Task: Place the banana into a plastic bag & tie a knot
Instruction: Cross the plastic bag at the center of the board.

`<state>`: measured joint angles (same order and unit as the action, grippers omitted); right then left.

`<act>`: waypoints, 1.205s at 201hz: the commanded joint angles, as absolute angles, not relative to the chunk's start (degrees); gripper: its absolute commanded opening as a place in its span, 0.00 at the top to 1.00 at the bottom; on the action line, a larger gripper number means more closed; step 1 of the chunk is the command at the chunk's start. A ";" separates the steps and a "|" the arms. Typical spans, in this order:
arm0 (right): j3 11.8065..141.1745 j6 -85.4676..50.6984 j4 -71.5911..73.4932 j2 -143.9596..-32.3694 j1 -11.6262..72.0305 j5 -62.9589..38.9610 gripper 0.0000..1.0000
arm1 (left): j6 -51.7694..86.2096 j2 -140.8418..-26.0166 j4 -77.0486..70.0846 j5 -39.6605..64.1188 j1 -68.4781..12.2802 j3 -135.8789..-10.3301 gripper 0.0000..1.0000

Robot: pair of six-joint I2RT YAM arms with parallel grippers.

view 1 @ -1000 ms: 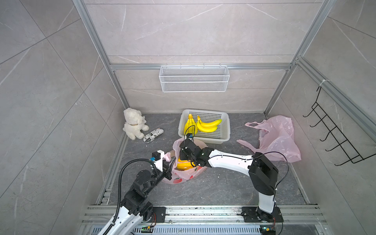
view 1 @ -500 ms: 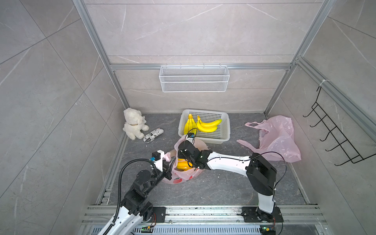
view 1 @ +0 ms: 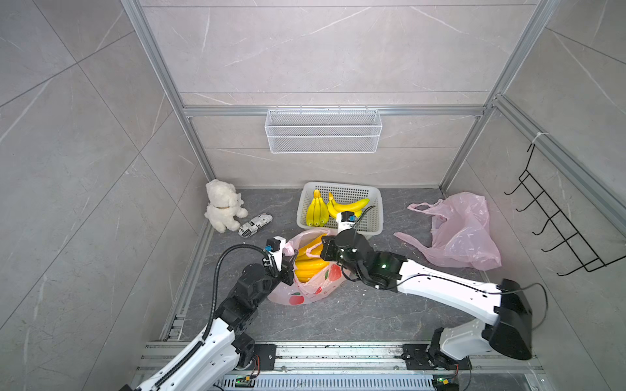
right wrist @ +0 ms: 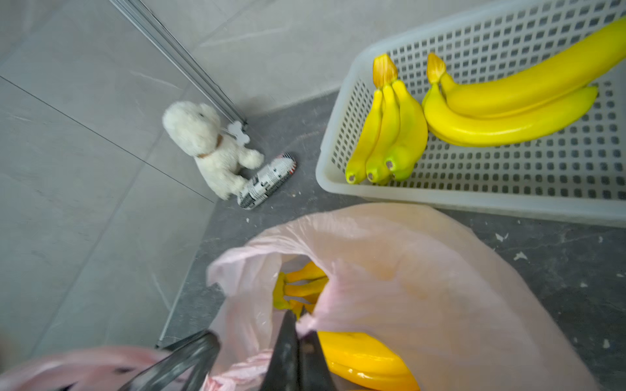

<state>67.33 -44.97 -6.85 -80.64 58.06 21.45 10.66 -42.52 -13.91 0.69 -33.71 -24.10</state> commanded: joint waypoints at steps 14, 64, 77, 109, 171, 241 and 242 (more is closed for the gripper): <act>64.77 -42.34 -11.48 -77.04 57.23 19.87 1.00 | 8.69 -53.67 -20.59 9.20 -32.29 -35.80 1.00; 60.68 -43.33 -8.17 -72.90 54.90 16.69 1.00 | 9.27 -59.53 -20.56 18.76 -32.13 -39.87 1.00; 60.39 -43.41 -7.01 -72.95 54.38 15.17 1.00 | 8.91 -59.60 -20.07 22.91 -32.14 -39.47 1.00; 60.92 -43.17 -3.83 -72.93 53.92 11.73 1.00 | 9.12 -58.24 -18.77 22.04 -32.09 -36.64 0.98; 60.47 -44.56 -0.79 -73.47 53.90 5.71 1.00 | 8.62 -57.77 -17.58 22.88 -31.86 -34.52 0.91; 61.27 -45.87 0.28 -76.99 54.12 1.89 1.00 | 9.55 -56.32 -23.49 27.80 -31.79 -28.98 0.64; 61.27 -45.87 0.32 -77.03 54.17 1.87 1.00 | 9.57 -56.38 -23.48 27.87 -31.85 -28.95 0.64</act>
<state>60.93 -44.82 -1.39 -75.59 54.02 3.95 9.93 -57.32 -18.81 24.32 -32.10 -28.69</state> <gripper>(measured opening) 0.040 0.344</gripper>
